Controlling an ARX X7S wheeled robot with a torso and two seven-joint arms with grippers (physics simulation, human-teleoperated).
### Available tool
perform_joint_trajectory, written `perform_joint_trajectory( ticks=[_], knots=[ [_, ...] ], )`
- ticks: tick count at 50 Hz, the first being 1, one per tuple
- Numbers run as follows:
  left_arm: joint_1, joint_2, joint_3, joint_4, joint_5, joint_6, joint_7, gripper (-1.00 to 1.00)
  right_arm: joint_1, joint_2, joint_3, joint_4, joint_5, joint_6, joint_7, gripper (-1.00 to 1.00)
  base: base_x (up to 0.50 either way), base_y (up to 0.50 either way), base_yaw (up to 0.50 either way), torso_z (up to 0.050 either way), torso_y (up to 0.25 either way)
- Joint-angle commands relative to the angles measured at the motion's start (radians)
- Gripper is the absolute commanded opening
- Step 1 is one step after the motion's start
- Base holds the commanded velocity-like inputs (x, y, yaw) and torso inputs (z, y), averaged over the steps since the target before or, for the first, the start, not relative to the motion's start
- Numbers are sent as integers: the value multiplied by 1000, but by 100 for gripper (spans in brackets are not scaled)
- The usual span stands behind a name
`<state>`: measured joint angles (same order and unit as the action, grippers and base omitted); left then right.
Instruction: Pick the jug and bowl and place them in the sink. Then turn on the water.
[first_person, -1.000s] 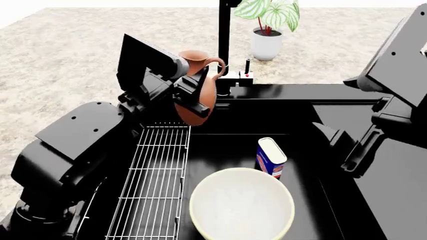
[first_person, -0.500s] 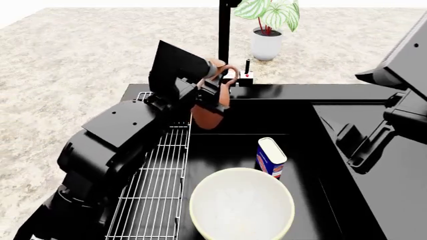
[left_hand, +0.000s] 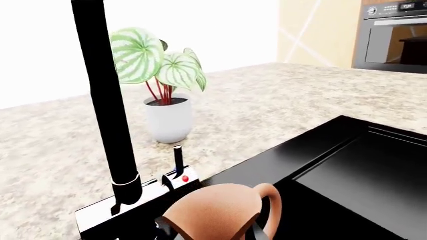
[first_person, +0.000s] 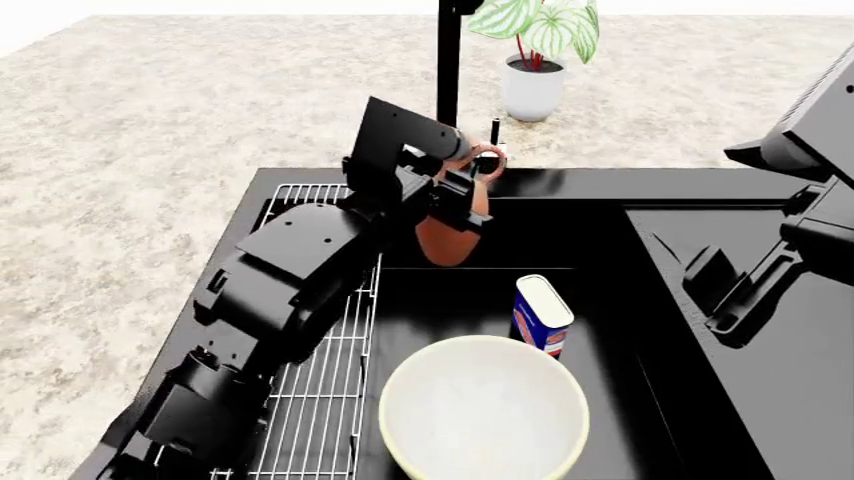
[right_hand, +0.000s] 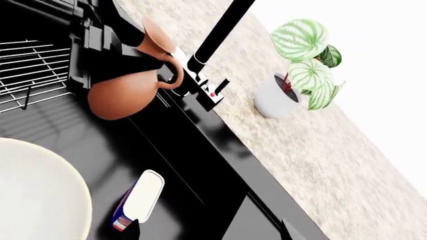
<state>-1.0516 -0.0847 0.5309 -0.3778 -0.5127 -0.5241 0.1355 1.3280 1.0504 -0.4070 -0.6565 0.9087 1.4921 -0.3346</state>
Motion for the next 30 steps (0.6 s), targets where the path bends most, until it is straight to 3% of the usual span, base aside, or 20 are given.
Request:
perform_joint_trajectory(
  ticks=[1,13,30],
  knots=[
    [-38,66,-14,-160,-10,123,19,-100,18,12,-19,8,10,0,4,100,0,0,0,0,0],
    [-63,77,85,-312,-138,273,21,-100,24,23,-29,11,29,-2,19,100,0,0,0,0,1],
    [-66,81,264,-459,-155,479,46,-100,9,38,-19,9,62,-14,43,100,0,0,0,1,2]
  ],
)
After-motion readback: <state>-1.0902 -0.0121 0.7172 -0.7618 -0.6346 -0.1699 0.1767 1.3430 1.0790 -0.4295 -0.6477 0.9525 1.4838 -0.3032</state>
